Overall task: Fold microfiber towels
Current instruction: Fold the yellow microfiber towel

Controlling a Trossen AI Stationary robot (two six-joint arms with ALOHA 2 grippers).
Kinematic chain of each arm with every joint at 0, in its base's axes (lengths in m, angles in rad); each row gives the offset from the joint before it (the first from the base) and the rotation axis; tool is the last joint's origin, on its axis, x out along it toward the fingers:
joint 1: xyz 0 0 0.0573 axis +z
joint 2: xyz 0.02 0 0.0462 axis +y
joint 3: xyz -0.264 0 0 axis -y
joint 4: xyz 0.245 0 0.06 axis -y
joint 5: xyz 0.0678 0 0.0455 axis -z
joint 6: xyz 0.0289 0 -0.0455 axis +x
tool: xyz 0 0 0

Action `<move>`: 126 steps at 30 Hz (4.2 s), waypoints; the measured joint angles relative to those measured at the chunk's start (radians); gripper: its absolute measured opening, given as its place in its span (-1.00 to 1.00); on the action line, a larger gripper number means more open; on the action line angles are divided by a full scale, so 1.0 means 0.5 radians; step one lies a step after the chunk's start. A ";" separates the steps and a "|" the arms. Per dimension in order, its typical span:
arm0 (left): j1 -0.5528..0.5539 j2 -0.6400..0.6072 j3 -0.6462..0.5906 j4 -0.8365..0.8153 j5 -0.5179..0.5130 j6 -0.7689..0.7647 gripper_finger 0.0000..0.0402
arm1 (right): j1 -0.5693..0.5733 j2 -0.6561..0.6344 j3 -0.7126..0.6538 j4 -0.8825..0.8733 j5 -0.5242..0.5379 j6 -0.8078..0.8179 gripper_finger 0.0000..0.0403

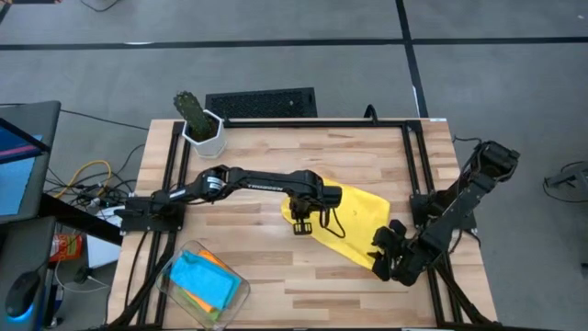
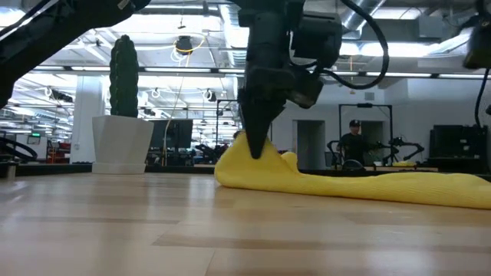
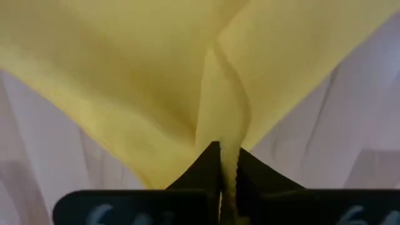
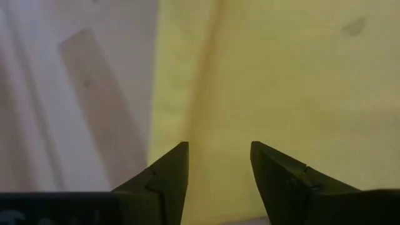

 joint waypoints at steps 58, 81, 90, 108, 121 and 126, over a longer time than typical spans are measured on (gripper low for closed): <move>-0.095 -0.308 0.166 -0.331 -0.474 -0.341 -1.00 | 0.025 -0.531 -0.225 0.366 0.070 -0.238 -0.97; -0.537 -0.530 -0.190 -0.320 -0.864 -1.692 -1.00 | -0.248 -0.771 0.077 -0.578 -0.122 -0.197 -0.97; -0.536 -0.760 -0.962 0.062 -0.642 -1.934 -1.00 | -0.371 -0.771 0.071 -0.667 -0.126 -0.247 -0.97; -0.294 -0.783 -1.083 0.264 -0.905 -1.678 -1.00 | -1.163 -0.775 0.077 -0.797 -0.210 -0.786 -0.97; -0.191 -0.780 -1.311 0.653 -0.941 -1.512 -1.00 | -1.419 -0.774 -0.075 -0.859 -0.335 -0.848 -0.97; -0.136 -0.780 -1.311 0.723 -0.956 -1.408 -1.00 | -1.522 -0.771 -0.122 -0.880 -0.338 -0.853 -0.97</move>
